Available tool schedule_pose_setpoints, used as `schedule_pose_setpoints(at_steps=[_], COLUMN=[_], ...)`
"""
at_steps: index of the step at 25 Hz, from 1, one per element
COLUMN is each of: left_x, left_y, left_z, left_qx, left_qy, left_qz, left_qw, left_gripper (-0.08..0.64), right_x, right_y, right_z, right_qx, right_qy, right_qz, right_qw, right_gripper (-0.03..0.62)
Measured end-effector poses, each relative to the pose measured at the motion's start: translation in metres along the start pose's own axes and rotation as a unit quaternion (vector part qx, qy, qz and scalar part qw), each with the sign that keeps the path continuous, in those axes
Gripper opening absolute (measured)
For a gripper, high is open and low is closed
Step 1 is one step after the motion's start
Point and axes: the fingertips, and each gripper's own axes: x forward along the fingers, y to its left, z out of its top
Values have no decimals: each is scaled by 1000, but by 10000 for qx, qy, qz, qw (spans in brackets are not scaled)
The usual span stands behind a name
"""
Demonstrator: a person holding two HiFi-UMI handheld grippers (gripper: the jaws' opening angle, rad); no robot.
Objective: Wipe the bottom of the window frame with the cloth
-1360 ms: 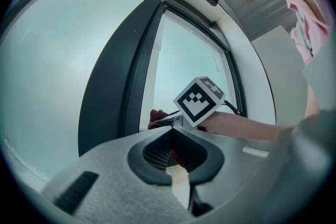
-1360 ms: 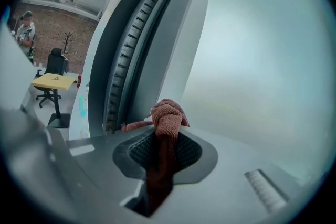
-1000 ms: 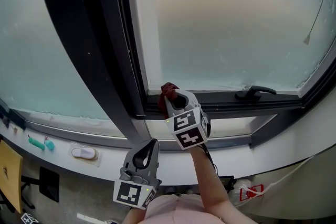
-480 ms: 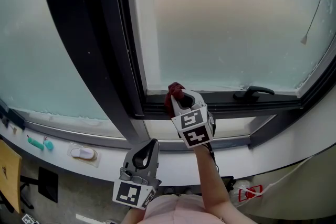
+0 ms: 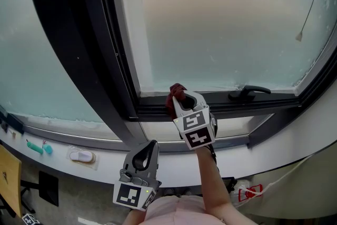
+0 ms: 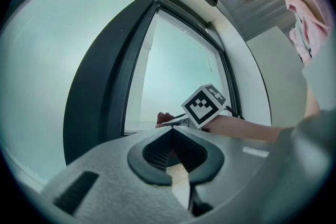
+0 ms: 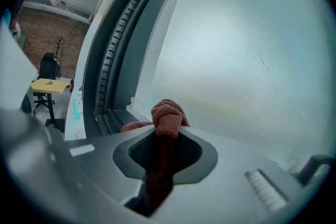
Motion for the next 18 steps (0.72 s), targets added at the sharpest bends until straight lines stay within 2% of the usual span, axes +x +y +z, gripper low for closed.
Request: schedule_pose_setpoints(at_steps=[18], left_x=[24], left_y=[-32], left_z=[-7], left_qx=[-68], left_qy=[46], left_qz=[-133], left_qw=[9999], left_gripper=[-2], right_x=[-18], right_y=[-33], right_z=[-15], right_qx=[-34], right_qy=[-27], right_qz=[-60], right_qw=[10000], right_gripper=[66])
